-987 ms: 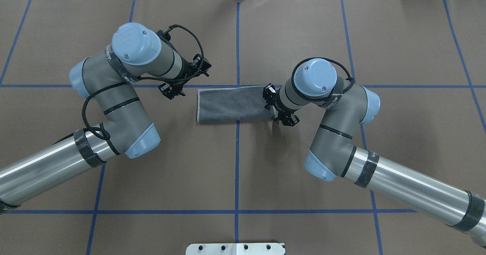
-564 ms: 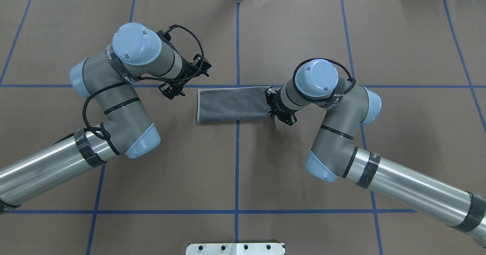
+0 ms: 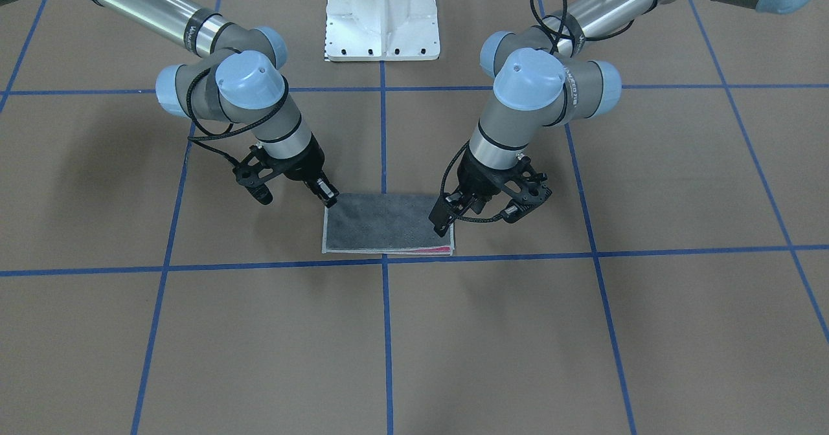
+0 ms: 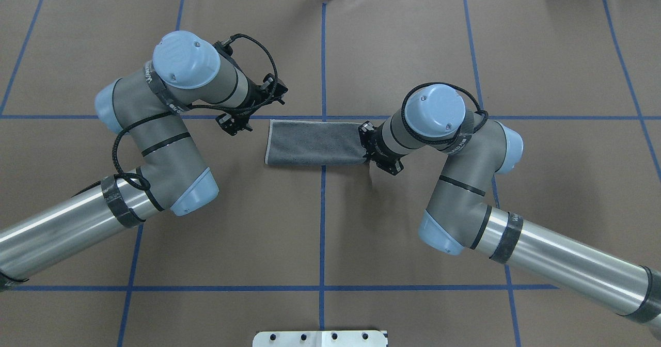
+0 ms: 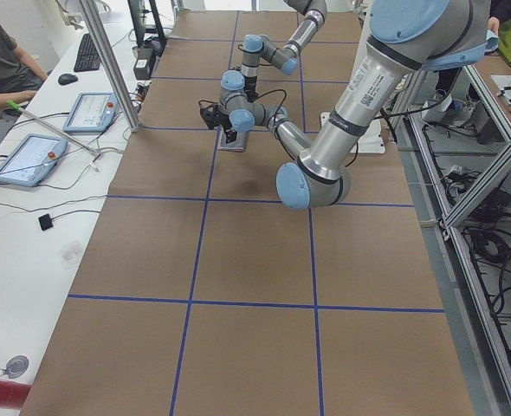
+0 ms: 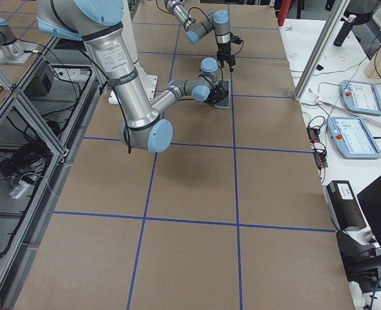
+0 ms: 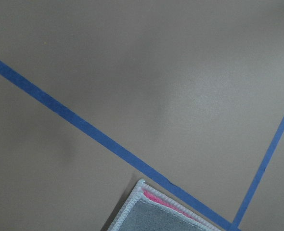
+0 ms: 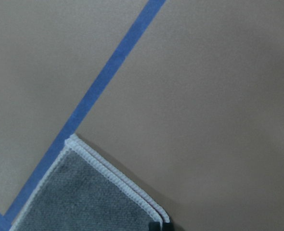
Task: Fold towel twice with both arms
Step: 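Lower the right gripper and grasp the folded strip's end, then drag the strip end toward the robot, turning it lengthwise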
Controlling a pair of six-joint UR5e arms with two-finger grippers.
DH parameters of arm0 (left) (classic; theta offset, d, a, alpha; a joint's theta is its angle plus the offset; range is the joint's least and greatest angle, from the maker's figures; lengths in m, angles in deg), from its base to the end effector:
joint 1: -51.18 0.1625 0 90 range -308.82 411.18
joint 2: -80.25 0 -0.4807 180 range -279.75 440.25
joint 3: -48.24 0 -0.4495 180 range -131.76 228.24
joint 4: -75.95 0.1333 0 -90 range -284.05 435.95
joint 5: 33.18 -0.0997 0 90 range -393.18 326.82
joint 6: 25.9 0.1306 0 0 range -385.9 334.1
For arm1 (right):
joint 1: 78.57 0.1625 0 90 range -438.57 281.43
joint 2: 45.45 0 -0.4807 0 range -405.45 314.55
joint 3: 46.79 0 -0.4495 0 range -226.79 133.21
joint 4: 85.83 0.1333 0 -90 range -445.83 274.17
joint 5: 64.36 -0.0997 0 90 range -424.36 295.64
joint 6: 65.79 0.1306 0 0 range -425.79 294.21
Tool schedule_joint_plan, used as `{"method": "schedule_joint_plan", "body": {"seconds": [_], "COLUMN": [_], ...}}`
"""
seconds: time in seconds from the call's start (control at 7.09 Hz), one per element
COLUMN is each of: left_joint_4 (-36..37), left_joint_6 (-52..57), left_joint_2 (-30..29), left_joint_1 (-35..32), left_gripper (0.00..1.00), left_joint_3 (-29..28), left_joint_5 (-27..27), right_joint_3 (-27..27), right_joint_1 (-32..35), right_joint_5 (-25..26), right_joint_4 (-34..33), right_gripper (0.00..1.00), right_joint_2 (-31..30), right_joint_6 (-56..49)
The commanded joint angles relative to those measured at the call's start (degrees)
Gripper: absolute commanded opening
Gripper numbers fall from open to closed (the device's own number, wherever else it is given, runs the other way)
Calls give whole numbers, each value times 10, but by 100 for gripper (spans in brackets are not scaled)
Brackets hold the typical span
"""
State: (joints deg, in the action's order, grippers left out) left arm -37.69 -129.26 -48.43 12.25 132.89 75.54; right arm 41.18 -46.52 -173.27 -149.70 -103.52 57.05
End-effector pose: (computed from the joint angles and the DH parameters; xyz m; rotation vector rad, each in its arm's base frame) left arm 0.5914 -0.5952 0.2746 -0.0753 1.0473 -0.6672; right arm -0.6316 -0.5027 0.3327 -0.3207 -1.0004 0.8701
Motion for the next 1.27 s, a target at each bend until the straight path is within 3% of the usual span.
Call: {"method": "schedule_joint_plan", "body": {"seconds": [0.0,0.56,1.13], "left_joint_4": [0,13,37], "left_joint_6": [0,0,0], "left_joint_2": [0,4,13], "left_joint_1": [0,-6,-5], "left_gripper": [100,100,100], "left_joint_3": [1,23,53], "left_joint_5": [0,17,18], "right_joint_3": [61,85,58], "right_joint_1": [-35,-102,-131], "right_joint_5": [-2,-4,-3], "right_joint_4": [-11,-14,-18], "right_gripper": [0,0,0], "right_joint_2": [-30,-17,43], "right_joint_6": [19,113,192]}}
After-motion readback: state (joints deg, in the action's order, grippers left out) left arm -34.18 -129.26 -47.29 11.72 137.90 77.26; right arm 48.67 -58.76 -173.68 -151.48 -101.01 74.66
